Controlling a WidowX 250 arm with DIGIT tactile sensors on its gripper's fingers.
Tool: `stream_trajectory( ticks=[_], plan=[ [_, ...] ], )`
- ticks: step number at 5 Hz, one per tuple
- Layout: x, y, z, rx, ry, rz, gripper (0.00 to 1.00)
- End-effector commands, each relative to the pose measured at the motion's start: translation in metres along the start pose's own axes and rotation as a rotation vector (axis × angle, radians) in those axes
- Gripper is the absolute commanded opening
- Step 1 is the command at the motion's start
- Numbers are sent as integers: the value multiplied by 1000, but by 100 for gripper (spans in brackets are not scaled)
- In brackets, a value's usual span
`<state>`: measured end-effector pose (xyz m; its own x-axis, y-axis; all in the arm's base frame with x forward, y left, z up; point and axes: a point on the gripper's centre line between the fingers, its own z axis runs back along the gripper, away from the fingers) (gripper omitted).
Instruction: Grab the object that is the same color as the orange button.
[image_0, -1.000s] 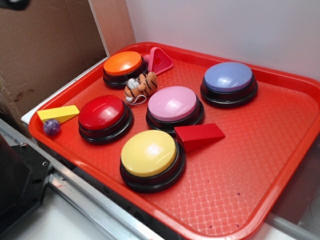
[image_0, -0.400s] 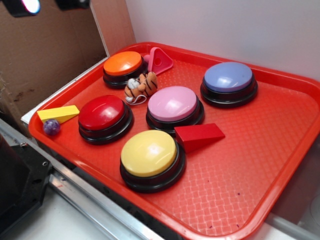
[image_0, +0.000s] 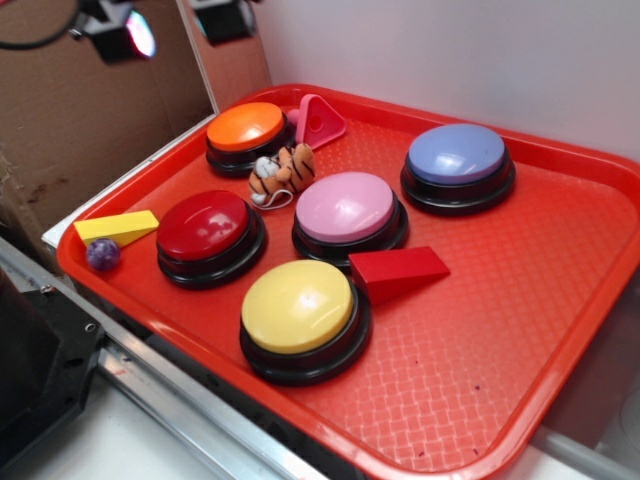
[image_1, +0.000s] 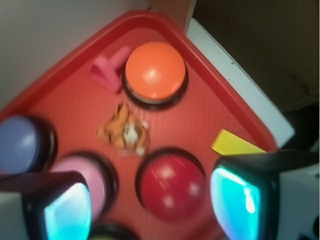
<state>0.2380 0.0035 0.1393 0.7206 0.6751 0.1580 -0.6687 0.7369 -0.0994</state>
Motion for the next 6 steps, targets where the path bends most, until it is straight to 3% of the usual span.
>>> stream_trajectory(
  ticks=[1,2,6],
  plan=[
    [17,-38,-51,-26,39,-2,100],
    [19,-39,-68,3,36,33,100],
    [15,-40,-109,71,132,49,100]
  ],
)
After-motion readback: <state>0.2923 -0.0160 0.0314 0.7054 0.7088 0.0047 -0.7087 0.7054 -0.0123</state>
